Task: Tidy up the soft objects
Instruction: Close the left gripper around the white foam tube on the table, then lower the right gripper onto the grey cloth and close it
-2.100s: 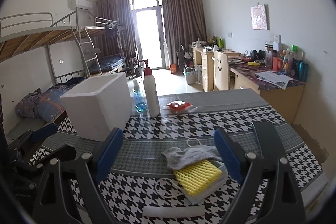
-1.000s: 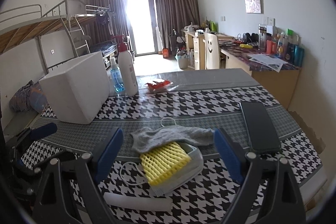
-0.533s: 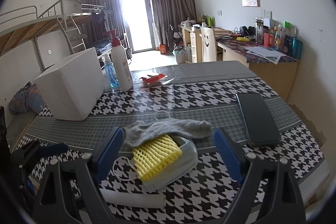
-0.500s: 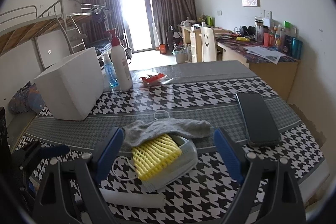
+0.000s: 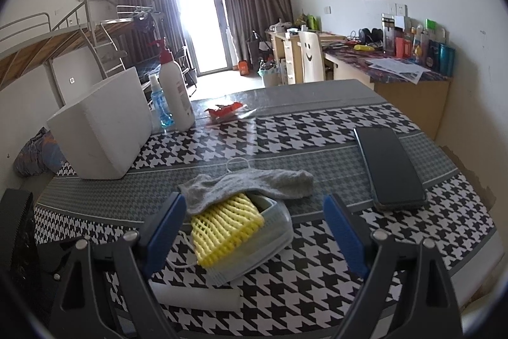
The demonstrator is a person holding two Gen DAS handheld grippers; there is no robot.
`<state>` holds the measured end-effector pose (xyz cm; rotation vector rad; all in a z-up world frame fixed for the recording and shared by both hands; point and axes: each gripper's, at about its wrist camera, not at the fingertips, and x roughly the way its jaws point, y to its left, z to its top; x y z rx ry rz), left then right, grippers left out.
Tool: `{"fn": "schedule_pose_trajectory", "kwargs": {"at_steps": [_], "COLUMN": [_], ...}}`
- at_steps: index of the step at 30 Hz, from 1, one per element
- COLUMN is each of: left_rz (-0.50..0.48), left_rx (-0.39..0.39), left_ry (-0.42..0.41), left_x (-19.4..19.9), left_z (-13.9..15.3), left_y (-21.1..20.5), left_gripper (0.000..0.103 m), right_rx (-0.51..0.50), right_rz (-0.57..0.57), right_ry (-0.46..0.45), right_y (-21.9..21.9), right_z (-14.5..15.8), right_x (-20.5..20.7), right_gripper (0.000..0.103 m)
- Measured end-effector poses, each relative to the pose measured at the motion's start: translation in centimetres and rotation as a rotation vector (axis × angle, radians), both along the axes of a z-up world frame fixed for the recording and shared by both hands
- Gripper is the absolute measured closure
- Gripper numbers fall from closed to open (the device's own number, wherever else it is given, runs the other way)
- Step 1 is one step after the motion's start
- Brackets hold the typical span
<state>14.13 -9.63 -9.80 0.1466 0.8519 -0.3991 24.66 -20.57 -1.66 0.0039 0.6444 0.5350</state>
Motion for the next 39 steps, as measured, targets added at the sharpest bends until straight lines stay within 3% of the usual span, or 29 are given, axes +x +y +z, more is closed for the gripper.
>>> {"fn": "schedule_pose_trajectory", "kwargs": {"at_steps": [4, 9, 15, 18, 29, 34, 39], "left_rz": [0.001, -0.021, -0.073, -0.062, -0.124, -0.1, -0.002], "left_rx": [0.027, 0.049, 0.101, 0.07, -0.056, -0.112, -0.124], "left_ry": [0.002, 0.0, -0.004, 0.0, -0.033, -0.059, -0.075], "left_x": [0.3, 0.2, -0.2, -0.2, -3.2, -4.1, -3.8], "left_z": [-0.4, -0.4, -0.2, 0.0, 2.1, 3.3, 3.6], "left_y": [0.0, 0.0, -0.5, 0.0, 1.2, 2.5, 4.5], "left_gripper": [0.047, 0.068, 0.079, 0.084, 0.087, 0.087, 0.087], "right_rx": [-0.007, 0.0, 0.012, 0.013, 0.022, 0.015, 0.015], "right_rz": [0.002, 0.004, 0.014, 0.016, 0.011, 0.015, 0.027], "right_ry": [0.011, 0.029, 0.038, 0.031, 0.01, 0.008, 0.01], "right_y": [0.1, 0.2, 0.4, 0.5, 0.6, 1.2, 2.1], "right_z": [-0.4, -0.9, -0.9, -0.8, 0.0, 0.0, 0.1], "right_x": [0.2, 0.8, 1.1, 1.0, 1.0, 1.2, 1.7], "right_gripper": [0.012, 0.012, 0.012, 0.012, 0.012, 0.012, 0.012]}}
